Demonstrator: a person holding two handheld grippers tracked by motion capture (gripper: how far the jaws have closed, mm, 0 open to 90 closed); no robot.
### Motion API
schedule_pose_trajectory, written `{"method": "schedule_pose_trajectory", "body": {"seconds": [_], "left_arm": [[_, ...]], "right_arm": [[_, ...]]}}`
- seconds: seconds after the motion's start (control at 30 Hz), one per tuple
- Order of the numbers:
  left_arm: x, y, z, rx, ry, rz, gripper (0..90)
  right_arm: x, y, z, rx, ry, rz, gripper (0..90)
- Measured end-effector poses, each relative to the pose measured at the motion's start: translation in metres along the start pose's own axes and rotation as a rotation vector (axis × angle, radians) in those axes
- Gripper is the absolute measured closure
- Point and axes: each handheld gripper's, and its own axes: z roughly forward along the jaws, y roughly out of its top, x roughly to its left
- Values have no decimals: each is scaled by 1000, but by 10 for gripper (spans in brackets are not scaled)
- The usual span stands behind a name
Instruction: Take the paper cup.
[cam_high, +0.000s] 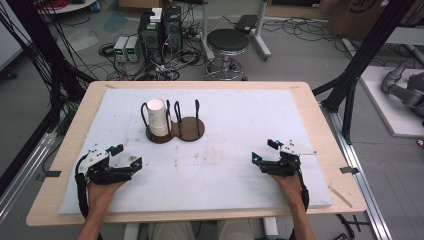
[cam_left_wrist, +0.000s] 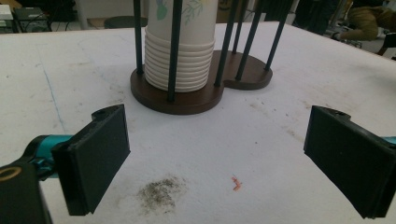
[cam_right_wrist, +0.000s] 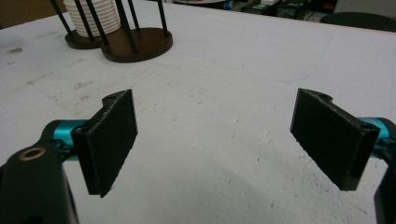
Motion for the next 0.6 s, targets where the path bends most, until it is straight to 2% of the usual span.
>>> {"method": "schedule_pose_trajectory", "body": {"seconds": [0.23,0.37,0.43,0.6], "left_arm": [[-2,0,-1,-6,10,22,68],[-1,0,-1,-13,10,1,68],[-1,0,-1,-13,15,5,68],[0,2,-1,7,10,-6,68]], "right_arm": [[2,-1,-1,-9,-3,-7,150],[1,-1,-1,-11,-3,-14,150],[2,-1,-1,-10,-1,-5,150],[1,0,-1,-6,0,-4,150]]}}
